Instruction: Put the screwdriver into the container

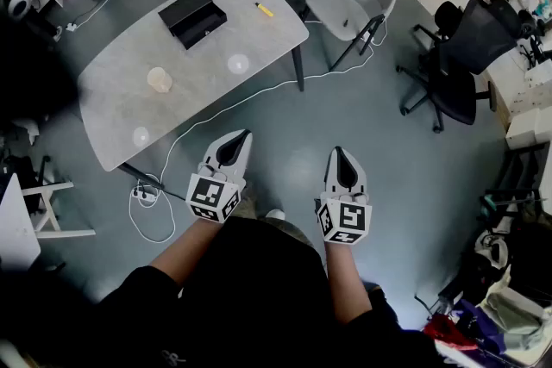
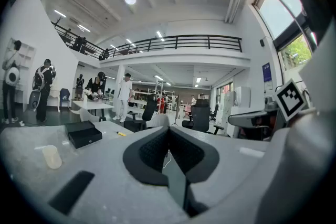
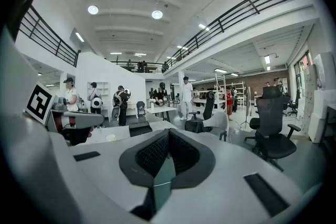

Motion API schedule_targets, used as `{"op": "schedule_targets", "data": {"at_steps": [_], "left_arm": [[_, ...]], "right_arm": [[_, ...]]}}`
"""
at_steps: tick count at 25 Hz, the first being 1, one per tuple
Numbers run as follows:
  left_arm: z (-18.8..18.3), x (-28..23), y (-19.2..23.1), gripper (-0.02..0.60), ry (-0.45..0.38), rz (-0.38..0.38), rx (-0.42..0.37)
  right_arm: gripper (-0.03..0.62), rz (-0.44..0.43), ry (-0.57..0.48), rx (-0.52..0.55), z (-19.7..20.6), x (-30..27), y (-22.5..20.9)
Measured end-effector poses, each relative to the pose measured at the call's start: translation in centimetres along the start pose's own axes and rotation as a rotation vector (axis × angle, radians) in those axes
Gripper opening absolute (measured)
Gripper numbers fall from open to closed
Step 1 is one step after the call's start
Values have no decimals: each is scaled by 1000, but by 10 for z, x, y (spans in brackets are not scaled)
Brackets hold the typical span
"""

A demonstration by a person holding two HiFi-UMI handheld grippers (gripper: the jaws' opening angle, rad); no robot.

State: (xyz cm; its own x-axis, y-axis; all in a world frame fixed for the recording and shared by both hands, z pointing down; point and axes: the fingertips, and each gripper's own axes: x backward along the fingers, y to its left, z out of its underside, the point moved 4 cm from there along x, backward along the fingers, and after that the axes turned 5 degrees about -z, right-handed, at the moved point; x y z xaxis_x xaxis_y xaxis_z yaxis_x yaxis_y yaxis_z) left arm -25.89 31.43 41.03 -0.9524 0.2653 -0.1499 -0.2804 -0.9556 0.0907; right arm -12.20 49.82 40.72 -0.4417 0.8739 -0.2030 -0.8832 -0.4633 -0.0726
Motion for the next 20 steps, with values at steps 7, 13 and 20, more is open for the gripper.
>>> {"op": "schedule_targets", "data": {"at_steps": [7,13,20], "left_arm": [[0,-7,-4,17,-7,-4,-20],[6,-42,28,17,20,-5,-11],[-1,-128,77,17,43,34,18]], "right_arm": [[12,-8,-32,-66,-2,-5,-16],[12,20,21,-66,5,-40,-28],[12,73,89,-67,-8,-111,-55]]}}
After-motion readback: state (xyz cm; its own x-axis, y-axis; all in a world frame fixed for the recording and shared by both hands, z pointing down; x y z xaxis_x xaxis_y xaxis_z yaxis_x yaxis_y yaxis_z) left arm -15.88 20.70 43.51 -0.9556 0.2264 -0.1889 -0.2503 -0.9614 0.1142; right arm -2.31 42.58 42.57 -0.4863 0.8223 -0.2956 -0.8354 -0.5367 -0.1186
